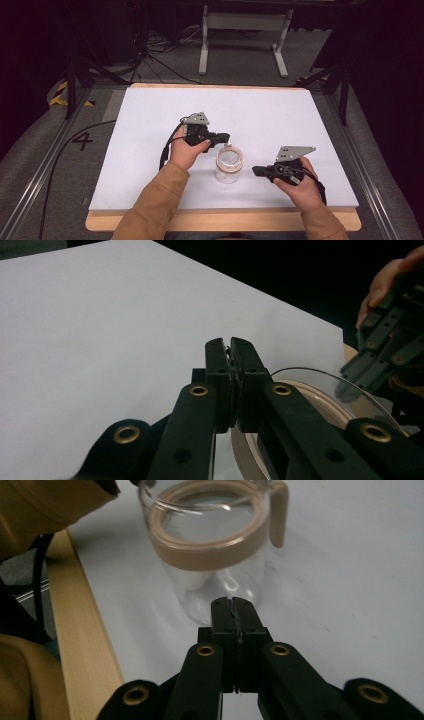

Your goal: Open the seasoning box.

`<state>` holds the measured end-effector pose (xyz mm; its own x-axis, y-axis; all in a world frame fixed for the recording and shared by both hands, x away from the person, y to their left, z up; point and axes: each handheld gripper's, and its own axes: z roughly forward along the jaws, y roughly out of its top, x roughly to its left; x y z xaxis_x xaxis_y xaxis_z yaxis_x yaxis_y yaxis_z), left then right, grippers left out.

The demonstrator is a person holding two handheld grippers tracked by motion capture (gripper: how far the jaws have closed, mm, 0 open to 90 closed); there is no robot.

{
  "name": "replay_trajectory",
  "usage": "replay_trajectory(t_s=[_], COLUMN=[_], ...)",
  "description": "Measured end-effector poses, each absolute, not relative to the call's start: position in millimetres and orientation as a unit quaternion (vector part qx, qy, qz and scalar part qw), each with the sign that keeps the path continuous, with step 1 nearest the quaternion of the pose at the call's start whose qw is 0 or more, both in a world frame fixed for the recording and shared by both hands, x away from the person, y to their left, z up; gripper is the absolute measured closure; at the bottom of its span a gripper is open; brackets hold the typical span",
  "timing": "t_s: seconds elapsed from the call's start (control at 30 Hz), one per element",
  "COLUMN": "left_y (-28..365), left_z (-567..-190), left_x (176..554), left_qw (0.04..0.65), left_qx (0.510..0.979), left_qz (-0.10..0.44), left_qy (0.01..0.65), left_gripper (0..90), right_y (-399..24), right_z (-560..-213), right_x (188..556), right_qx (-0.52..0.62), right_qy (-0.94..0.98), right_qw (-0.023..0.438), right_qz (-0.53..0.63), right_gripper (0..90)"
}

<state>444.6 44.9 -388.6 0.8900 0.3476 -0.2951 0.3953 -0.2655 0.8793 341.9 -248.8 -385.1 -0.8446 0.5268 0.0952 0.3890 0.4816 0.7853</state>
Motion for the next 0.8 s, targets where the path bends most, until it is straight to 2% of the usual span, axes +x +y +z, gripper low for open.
replay_trajectory(t_s=[0.37,0.8], left_y=[46,46], left_z=[-390,-391], left_x=[446,446], left_qw=[0.563,0.564], left_qx=[0.792,0.79], left_qz=[-0.028,-0.032], left_qy=[0.235,0.238], left_gripper=[87.6,87.6], right_y=[-224,-214], right_z=[-383,-385], right_x=[335,334], right_qx=[0.247,0.242], right_qy=[0.862,0.863], right_qw=[0.062,0.056], right_qz=[0.439,0.44], right_gripper=[90.0,90.0])
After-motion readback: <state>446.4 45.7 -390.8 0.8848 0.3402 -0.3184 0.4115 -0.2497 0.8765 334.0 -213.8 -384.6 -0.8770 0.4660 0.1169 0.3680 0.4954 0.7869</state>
